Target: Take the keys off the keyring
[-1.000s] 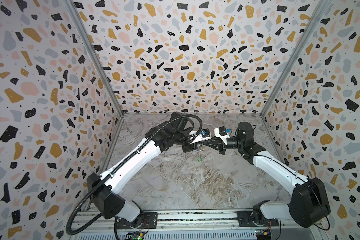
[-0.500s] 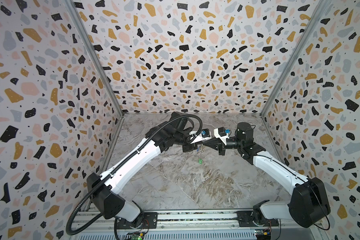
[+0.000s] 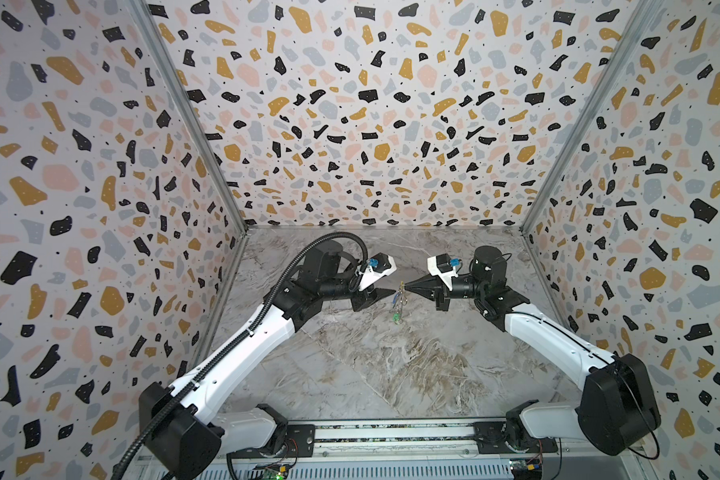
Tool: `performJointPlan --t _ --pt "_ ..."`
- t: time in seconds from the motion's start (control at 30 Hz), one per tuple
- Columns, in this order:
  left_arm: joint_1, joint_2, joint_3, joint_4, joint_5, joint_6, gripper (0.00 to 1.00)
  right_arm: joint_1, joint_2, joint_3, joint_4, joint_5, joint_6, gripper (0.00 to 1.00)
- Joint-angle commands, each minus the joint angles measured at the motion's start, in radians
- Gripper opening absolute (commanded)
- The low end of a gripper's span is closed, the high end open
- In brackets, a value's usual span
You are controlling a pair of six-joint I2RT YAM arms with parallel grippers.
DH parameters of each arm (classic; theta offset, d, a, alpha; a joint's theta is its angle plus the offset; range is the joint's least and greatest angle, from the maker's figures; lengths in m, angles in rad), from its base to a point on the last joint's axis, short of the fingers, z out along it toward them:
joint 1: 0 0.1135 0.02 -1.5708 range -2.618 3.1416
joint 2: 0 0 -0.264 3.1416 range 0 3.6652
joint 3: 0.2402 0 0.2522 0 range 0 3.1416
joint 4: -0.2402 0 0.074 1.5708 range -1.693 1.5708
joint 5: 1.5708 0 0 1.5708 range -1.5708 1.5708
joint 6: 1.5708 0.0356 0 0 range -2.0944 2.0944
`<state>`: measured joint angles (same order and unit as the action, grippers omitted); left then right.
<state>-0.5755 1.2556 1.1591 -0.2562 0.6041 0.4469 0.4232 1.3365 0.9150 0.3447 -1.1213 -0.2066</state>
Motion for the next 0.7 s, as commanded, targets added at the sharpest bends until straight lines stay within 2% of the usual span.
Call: performJointPlan --t 0.0,0.23,0.47,0.67 --pt "-0.005 -0.013 -0.063 0.158 0.083 -0.120 0.50 0.005 0.001 0.002 0.057 -0.006 0.028 0.00" --pt "-0.004 -0.009 -0.127 0.193 0.066 -0.147 0.48 0.004 0.007 -0.002 0.107 -0.008 0.062 0.00" --pt "-0.010 0.023 -0.136 0.227 0.098 -0.178 0.42 0.007 0.002 -0.006 0.121 -0.003 0.074 0.00" --pt "-0.037 0.034 -0.139 0.220 0.026 -0.169 0.42 0.008 -0.002 -0.011 0.147 0.000 0.093 0.00"
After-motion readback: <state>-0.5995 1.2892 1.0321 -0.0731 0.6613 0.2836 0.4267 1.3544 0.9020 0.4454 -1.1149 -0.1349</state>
